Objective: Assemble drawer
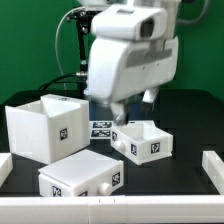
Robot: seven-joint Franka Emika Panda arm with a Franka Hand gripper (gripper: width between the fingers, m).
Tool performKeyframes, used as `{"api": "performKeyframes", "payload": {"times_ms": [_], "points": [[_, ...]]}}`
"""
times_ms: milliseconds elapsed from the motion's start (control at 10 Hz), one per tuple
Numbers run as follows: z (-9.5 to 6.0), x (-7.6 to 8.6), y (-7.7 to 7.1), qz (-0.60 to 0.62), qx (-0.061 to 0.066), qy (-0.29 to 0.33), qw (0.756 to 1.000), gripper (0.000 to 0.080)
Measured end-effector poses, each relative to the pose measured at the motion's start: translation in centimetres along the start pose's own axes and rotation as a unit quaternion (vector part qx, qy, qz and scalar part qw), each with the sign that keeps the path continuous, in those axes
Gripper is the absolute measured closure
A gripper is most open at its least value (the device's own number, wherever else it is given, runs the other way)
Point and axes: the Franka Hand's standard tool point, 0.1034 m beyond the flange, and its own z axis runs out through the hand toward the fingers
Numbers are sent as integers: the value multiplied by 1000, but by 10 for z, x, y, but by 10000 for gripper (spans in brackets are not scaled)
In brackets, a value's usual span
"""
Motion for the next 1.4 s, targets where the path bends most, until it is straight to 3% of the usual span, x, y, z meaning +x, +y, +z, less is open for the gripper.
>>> {"api": "performKeyframes", "payload": {"times_ms": [100, 300, 700, 1000, 1400], "points": [[11, 3, 16, 12, 1, 2, 1000, 150], [31, -3, 34, 33, 18, 6, 999, 150], [30, 0, 32, 31, 18, 7, 999, 150], [54, -1, 45, 51, 22, 4, 998, 150], [77, -4, 39, 56, 38, -1, 998, 150]]}}
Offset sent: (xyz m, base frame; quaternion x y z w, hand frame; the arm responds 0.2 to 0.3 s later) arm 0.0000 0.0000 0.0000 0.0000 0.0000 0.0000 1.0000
